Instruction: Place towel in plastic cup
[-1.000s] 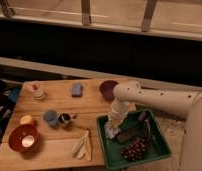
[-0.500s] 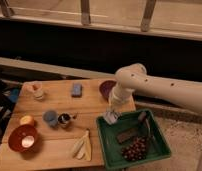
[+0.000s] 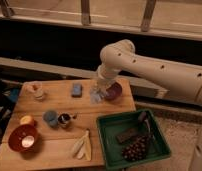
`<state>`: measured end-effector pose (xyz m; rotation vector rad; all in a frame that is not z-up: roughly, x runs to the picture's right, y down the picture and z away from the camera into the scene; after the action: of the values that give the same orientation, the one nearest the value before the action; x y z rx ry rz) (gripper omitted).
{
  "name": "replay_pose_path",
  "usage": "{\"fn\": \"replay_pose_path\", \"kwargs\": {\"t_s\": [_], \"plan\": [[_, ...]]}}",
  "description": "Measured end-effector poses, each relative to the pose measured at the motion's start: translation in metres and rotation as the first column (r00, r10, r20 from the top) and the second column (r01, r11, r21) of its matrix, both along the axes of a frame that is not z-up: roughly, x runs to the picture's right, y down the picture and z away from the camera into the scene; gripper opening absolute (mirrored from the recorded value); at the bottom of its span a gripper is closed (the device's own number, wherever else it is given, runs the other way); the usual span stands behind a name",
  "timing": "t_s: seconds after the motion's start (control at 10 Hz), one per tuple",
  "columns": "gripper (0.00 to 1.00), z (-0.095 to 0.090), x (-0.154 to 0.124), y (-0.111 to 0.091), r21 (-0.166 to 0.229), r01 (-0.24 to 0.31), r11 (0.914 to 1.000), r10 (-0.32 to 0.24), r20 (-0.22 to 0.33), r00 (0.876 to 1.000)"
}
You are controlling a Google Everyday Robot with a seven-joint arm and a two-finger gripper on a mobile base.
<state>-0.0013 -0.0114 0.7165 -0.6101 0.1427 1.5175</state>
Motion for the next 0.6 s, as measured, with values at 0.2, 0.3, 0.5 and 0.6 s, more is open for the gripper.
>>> {"fn": "replay_pose_path", "kwargs": {"t_s": [0.2,0.3,0.5,0.6], "plan": [[0.00,0.0006,0.0029,-0.0003,-0.001,-0.001,1.0000,0.001,-0.003,1.000],[0.00,0.0004,0.0014,-0.0005,-0.001,0.000,1.0000,0.000,-0.001,1.000],[0.00,0.0012,0.0033,-0.0001,-0.002,-0.002,1.0000,0.002,-0.004,1.000],[0.00,0.0002,0.0028,-0.0005,0.007,0.012,0.9999,-0.012,-0.009,1.000]]}}
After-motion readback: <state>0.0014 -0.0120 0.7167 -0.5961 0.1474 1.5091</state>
